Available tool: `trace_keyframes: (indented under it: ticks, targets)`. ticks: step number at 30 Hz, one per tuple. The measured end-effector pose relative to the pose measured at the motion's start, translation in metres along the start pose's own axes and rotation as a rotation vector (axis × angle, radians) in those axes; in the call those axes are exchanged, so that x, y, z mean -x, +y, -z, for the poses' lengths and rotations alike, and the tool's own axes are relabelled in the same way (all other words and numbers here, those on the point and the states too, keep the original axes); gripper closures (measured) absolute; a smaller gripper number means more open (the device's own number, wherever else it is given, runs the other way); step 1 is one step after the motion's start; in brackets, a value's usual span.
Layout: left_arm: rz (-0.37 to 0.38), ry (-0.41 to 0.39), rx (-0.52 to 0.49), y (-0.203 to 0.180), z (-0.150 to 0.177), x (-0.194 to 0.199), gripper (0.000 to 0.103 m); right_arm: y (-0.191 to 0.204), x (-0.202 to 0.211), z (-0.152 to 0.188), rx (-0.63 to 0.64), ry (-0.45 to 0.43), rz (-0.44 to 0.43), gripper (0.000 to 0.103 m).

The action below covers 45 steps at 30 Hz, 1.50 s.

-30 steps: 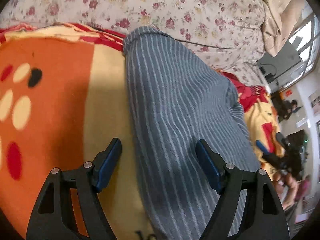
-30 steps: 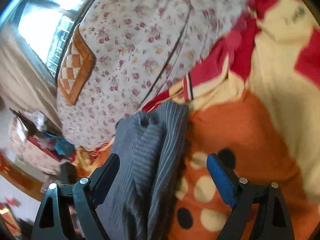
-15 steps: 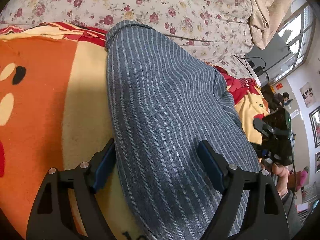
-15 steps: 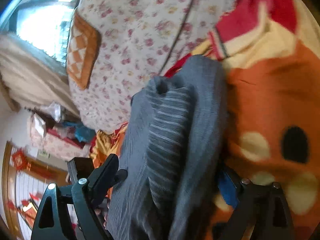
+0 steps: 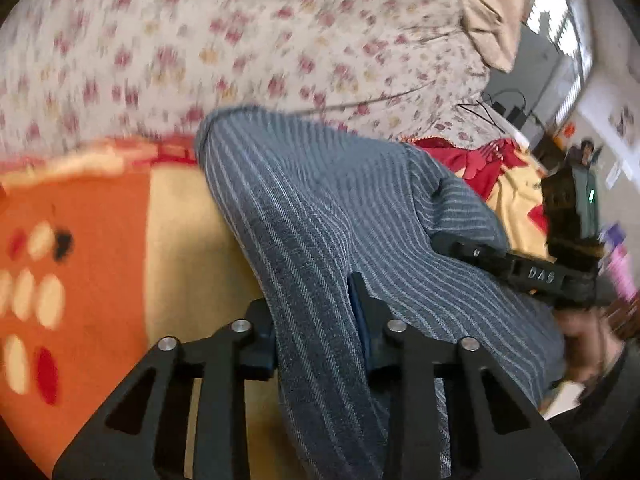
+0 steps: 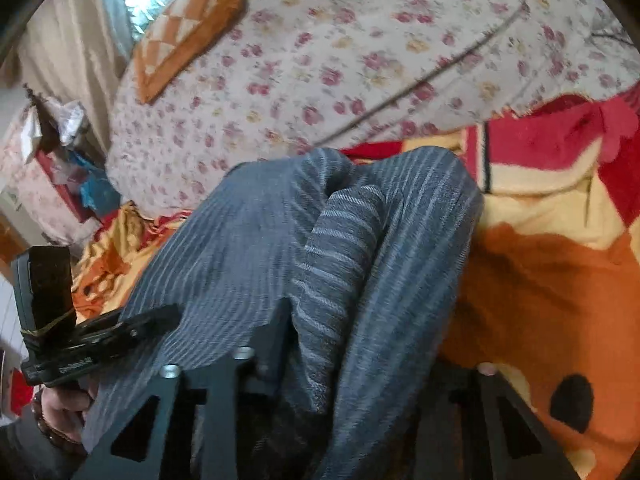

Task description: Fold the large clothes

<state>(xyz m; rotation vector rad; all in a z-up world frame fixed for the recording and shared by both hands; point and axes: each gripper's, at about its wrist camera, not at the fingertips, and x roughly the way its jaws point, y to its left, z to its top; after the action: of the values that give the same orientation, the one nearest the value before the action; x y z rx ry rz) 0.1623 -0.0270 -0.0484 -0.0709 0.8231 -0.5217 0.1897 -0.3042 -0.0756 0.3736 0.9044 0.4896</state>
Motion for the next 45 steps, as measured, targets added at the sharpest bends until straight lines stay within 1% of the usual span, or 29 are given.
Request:
trace_keyframes:
  ticks: [2,4,9,12,14,15,16,17,18,19,21,24,25,27,29,30,31,33,34,35,36,37,38,39,40,41,42,43,45]
  targets:
    - [-0.037,-0.037,-0.059,-0.005,-0.002,0.011,0.077,0.006,0.002,-0.002,-0.016,-0.019,-0.035,0.077]
    - [-0.06,-0.066,-0.077,0.001,-0.005,0.025,0.077,0.017,-0.005,-0.007,-0.032,-0.026,-0.075,0.077]
    - [-0.178,-0.113,-0.042,0.045,-0.018,0.056,0.078,0.061,-0.043,-0.021,-0.012,-0.024,-0.156,0.077]
    - [-0.253,-0.098,-0.013,0.076,-0.021,0.057,0.078,0.083,-0.066,-0.03,-0.007,-0.043,-0.184,0.077]
    - [-0.266,-0.063,0.028,0.094,-0.02,0.049,0.076,0.091,-0.082,-0.034,-0.012,-0.039,-0.168,0.076]
    - [-0.265,-0.023,0.052,0.103,-0.019,0.04,0.075,0.091,-0.088,-0.034,-0.019,-0.024,-0.151,0.075]
    - [-0.263,0.014,0.082,0.111,-0.017,0.031,0.071,0.088,-0.095,-0.032,-0.034,0.004,-0.13,0.07]
    - [-0.26,0.05,0.117,0.118,-0.014,0.023,0.063,0.083,-0.098,-0.029,-0.056,0.025,-0.119,0.065]
    - [-0.247,0.077,0.16,0.126,-0.012,0.018,0.058,0.076,-0.098,-0.028,-0.085,0.047,-0.118,0.064]
    - [-0.241,0.08,0.191,0.13,-0.011,0.018,0.052,0.072,-0.097,-0.031,-0.108,0.059,-0.129,0.063]
    - [-0.237,0.06,0.236,0.136,-0.011,0.025,0.052,0.065,-0.084,-0.033,-0.15,0.059,-0.155,0.063]
    - [-0.274,0.007,0.261,0.136,-0.008,0.048,0.052,0.064,-0.052,-0.032,-0.144,0.028,-0.142,0.063]
    - [-0.287,-0.025,0.271,0.134,-0.006,0.059,0.052,0.066,-0.039,-0.03,-0.128,0.013,-0.116,0.063]
    - [-0.274,-0.092,0.277,0.126,-0.002,0.086,0.052,0.078,-0.015,-0.025,-0.056,-0.025,-0.053,0.063]
    - [-0.251,-0.157,0.252,0.109,0.008,0.112,0.052,0.101,0.009,-0.016,0.088,-0.072,0.035,0.063]
    - [-0.235,-0.172,0.241,0.101,0.014,0.12,0.052,0.118,0.019,-0.009,0.174,-0.105,0.086,0.063]
    - [-0.216,-0.176,0.23,0.093,0.02,0.127,0.052,0.134,0.027,-0.001,0.245,-0.127,0.11,0.063]
    - [-0.192,-0.186,0.211,0.075,0.036,0.139,0.052,0.154,0.035,0.012,0.302,-0.14,0.085,0.063]
    - [-0.203,-0.187,0.19,0.065,0.041,0.141,0.052,0.161,0.037,0.016,0.311,-0.136,0.059,0.071]
    - [-0.23,-0.19,0.155,0.053,0.049,0.142,0.055,0.17,0.038,0.021,0.33,-0.137,0.045,0.096]
    - [-0.247,-0.193,0.129,0.046,0.052,0.143,0.058,0.177,0.04,0.027,0.353,-0.142,0.05,0.1]
    - [-0.263,-0.195,0.107,0.04,0.055,0.143,0.062,0.184,0.039,0.032,0.372,-0.132,0.039,0.101]
    - [-0.266,-0.192,0.099,0.037,0.058,0.142,0.062,0.191,0.032,0.037,0.39,-0.1,0.028,0.102]
    - [-0.255,-0.171,0.093,0.035,0.061,0.138,0.062,0.196,0.024,0.042,0.403,-0.066,0.061,0.102]
    - [-0.26,-0.129,0.087,0.035,0.065,0.13,0.063,0.194,0.011,0.048,0.392,-0.02,0.112,0.102]
    - [-0.272,-0.068,0.092,0.037,0.068,0.118,0.063,0.187,-0.005,0.052,0.354,0.051,0.141,0.102]
    - [-0.278,0.028,0.112,0.044,0.073,0.098,0.063,0.174,-0.027,0.059,0.304,0.157,0.162,0.102]
    - [-0.297,0.075,0.112,0.048,0.076,0.087,0.063,0.166,-0.038,0.062,0.269,0.204,0.156,0.103]
    - [-0.321,0.06,0.11,0.048,0.074,0.085,0.061,0.16,-0.038,0.059,0.219,0.191,0.126,0.103]
